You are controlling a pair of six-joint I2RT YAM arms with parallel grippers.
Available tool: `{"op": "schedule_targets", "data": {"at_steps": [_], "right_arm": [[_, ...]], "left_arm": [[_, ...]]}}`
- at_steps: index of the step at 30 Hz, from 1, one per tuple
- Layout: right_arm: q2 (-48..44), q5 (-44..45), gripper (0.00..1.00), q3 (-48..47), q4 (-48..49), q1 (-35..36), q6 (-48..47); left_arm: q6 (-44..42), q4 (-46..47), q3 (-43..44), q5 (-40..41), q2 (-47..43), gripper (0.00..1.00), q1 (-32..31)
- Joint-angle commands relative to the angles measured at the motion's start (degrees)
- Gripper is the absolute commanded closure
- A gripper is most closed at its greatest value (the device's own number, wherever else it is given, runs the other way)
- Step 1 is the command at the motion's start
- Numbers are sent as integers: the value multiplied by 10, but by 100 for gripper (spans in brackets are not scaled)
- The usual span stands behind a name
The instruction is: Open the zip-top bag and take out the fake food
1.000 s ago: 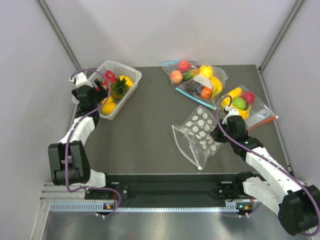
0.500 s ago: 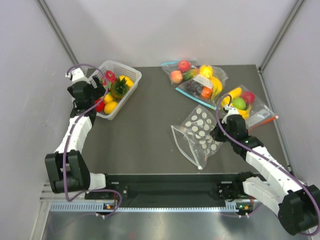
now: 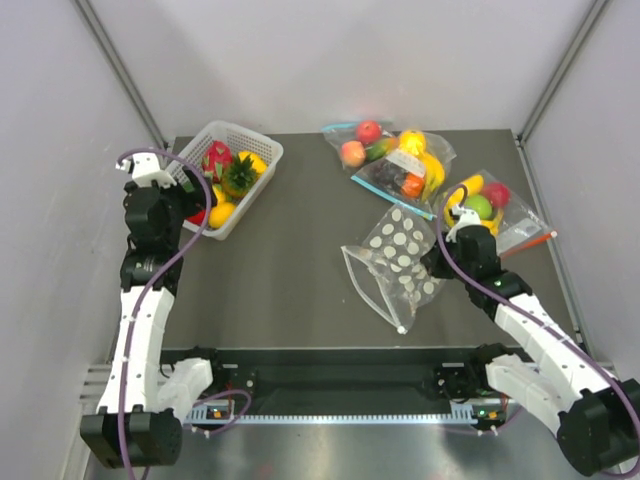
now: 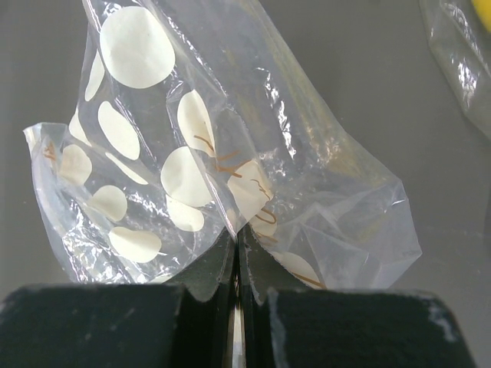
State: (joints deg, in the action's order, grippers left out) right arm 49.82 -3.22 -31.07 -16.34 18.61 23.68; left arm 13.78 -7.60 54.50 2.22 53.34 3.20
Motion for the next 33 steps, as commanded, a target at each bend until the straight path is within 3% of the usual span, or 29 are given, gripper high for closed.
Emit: {"op": "schedule_targets", "data": {"at_steps": [1, 4, 5, 6, 8, 9, 11, 17, 24, 33], "right_arm": [[-12, -6, 100, -39, 5, -9, -13], [-10, -12, 100, -50, 7, -9, -18], [-5, -14, 94, -53, 8, -9, -23], [-3, -20, 69, -56, 5, -9, -27], [1, -26, 49, -65, 3, -9, -34], [1, -28, 30, -71, 1, -9, -35], [-3, -28, 19, -77, -5, -9, -40], [-20, -4, 13, -123, -47, -9, -70], [-37, 88, 5, -188, -70, -9, -101], [-56, 144, 0, -226, -77, -9, -113]], "left_arm": [[-13, -69, -4, -20, -32, 1, -7], [-15, -97, -5, -55, -51, 1, -9], [-16, -103, -4, -57, -54, 1, -8], [-17, -110, -4, -57, -59, 1, -8], [-21, -123, -4, -60, -61, 1, -8], [-25, -124, -4, -59, -65, 1, -8], [-28, -131, -2, -63, -68, 1, -8], [-38, -147, 17, -87, -80, 1, -8], [-46, -175, 40, -86, -101, 1, -8], [-42, -213, 57, -97, -101, 1, -8]]}}
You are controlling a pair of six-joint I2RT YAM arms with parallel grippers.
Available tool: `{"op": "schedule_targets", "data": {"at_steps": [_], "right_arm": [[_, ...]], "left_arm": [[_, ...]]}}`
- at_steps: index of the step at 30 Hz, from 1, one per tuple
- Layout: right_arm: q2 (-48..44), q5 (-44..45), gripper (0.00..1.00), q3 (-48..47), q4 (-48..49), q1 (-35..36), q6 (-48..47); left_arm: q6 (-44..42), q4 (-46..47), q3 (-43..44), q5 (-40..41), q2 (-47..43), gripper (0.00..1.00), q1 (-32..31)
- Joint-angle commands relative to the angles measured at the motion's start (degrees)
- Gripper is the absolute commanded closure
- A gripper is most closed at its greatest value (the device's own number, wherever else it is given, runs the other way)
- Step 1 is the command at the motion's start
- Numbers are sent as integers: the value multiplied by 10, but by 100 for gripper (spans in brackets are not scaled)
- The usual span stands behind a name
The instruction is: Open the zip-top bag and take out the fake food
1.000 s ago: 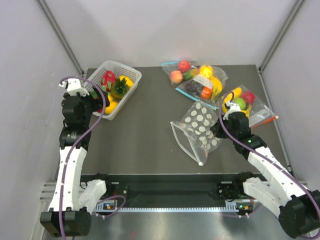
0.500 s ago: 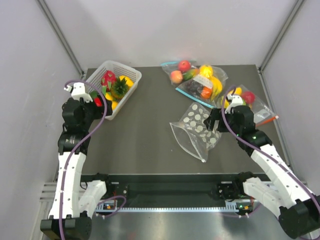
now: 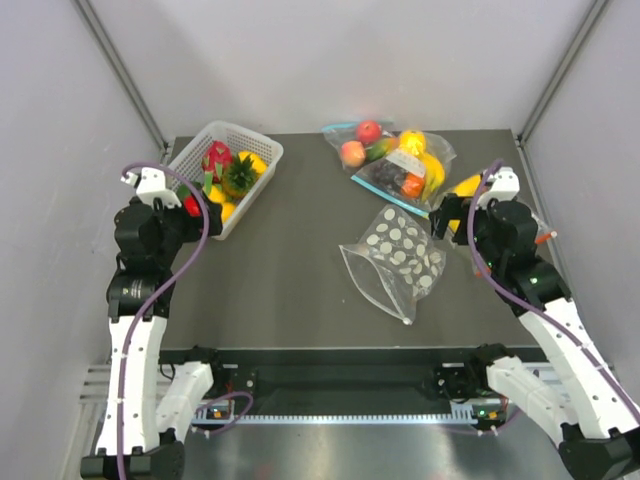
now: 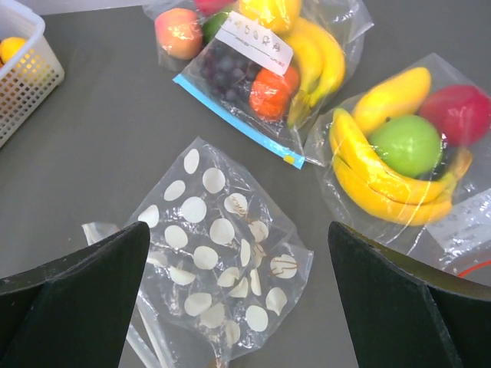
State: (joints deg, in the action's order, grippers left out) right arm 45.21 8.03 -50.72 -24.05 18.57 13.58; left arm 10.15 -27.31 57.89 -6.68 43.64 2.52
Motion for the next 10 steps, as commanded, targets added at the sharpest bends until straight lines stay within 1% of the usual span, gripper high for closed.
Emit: {"op": "schedule_targets", "data": {"at_steps": [1, 10], "right_arm": [[-11, 30, 0, -32, 0, -8, -12], [-15, 33, 0, -32, -3, -8, -21]], "left_arm": [[-6, -18, 22, -5, -6, 1, -2], [-14, -31, 31, -13, -1, 1, -2]]}}
